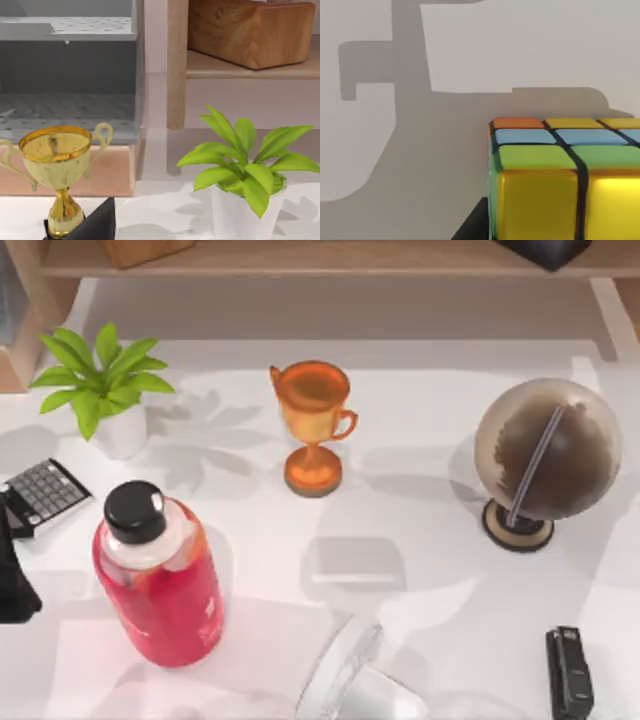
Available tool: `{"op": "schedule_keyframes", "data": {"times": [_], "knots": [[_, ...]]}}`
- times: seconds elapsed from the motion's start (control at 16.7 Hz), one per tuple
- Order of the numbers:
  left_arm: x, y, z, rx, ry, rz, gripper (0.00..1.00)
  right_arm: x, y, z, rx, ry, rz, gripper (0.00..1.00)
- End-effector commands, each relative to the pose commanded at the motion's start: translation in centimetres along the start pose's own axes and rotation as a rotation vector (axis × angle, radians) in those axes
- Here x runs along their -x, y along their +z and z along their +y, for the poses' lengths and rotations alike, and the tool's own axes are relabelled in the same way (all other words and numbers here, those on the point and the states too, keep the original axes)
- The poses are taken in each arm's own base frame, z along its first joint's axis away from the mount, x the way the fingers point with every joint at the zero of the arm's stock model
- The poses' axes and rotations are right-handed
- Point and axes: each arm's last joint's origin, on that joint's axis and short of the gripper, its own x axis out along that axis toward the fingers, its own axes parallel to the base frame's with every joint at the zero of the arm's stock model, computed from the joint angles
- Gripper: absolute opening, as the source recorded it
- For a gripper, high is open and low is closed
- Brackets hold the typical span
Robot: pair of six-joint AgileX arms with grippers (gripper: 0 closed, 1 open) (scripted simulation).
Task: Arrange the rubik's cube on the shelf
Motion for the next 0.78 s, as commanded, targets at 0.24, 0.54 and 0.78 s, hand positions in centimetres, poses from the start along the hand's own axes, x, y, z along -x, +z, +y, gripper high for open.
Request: {"op": "schedule_keyframes", "data": {"times": [0.24, 0.54, 0.78], "knots": [[0.0, 0.0, 0.0, 0.0, 0.0, 0.0, 1.0, 0.0, 0.0, 0.0, 0.0, 0.0, 0.0, 0.0], [0.0, 0.0, 0.0, 0.0, 0.0, 0.0, 1.0, 0.4, -0.1, -0.1, -0.001, -0.001, 0.006, 0.0], [0.0, 0.0, 0.0, 0.0, 0.0, 0.0, 1.0, 2.6, -0.5, 0.1, 0.016, -0.008, 0.039, 0.0]]}}
